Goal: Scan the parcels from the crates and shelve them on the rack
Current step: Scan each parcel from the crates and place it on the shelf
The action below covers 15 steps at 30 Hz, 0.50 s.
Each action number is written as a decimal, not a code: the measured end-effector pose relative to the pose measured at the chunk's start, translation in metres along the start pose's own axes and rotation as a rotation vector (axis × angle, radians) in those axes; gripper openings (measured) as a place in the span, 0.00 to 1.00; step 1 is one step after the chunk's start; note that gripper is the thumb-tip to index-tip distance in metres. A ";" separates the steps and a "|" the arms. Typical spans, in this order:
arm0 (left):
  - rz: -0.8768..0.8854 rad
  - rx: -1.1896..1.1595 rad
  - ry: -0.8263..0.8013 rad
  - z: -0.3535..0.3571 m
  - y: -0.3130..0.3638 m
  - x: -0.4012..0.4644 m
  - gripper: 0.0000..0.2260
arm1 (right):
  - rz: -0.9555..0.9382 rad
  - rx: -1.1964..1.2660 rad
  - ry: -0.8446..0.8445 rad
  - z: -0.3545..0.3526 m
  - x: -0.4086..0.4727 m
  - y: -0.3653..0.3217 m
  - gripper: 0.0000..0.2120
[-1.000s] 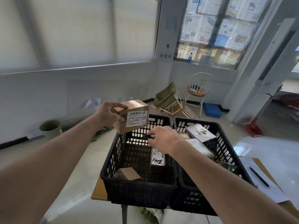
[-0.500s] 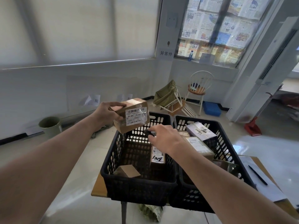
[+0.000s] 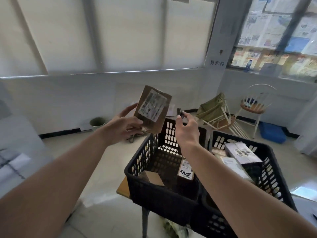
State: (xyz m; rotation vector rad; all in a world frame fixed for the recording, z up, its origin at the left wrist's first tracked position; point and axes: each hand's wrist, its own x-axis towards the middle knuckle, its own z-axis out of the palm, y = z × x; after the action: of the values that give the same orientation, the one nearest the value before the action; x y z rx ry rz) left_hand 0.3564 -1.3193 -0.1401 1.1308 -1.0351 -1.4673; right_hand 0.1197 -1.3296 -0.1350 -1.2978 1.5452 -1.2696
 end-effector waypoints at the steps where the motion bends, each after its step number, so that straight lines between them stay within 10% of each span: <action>1: 0.011 -0.017 0.000 0.003 -0.002 -0.011 0.41 | 0.013 0.054 -0.034 0.000 -0.002 -0.001 0.19; 7: 0.080 -0.051 0.075 0.031 -0.024 -0.094 0.44 | -0.066 0.288 -0.310 -0.005 -0.036 -0.007 0.18; 15: 0.157 0.230 0.570 0.064 -0.026 -0.243 0.33 | -0.113 0.460 -0.716 -0.007 -0.132 -0.023 0.14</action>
State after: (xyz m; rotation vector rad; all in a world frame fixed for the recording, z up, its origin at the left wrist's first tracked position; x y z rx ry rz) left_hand 0.3109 -1.0715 -0.1169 1.4824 -0.8706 -0.8360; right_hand 0.1468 -1.1988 -0.1178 -1.3331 0.6440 -0.9822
